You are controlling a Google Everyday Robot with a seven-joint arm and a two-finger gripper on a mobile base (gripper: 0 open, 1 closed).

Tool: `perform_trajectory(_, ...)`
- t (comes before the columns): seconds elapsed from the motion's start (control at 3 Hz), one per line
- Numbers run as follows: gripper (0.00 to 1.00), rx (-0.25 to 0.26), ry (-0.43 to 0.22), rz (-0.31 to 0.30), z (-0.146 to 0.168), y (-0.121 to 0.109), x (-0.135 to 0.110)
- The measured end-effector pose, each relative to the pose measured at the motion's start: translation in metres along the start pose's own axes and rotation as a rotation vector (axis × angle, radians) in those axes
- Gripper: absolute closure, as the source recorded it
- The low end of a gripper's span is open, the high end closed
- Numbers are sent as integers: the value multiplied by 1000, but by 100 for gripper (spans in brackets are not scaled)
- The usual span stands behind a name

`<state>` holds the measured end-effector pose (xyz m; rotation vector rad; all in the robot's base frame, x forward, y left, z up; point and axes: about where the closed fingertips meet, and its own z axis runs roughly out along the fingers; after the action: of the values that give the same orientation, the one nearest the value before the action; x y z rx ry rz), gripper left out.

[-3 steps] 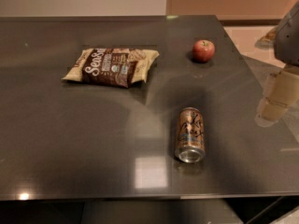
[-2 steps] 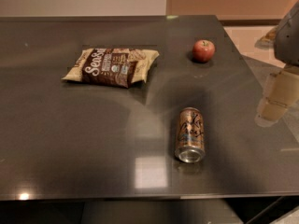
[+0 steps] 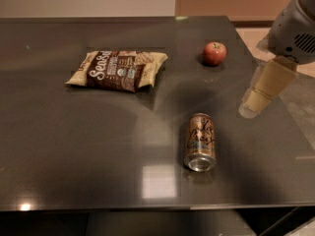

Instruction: Place orange can upright

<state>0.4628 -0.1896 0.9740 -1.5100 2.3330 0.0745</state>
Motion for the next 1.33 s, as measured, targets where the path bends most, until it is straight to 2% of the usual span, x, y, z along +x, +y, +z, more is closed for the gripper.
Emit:
perform_trajectory(0.33, 0, -41, -39, 91, 12, -1, -19)
perform_trajectory(0.67, 0, -77, -12, 234, 36, 9, -35)
perform_trajectory(1.0, 0, -72, 18, 378, 52, 16, -42)
perform_trajectory(1.33, 0, -72, 21, 460, 53, 17, -43)
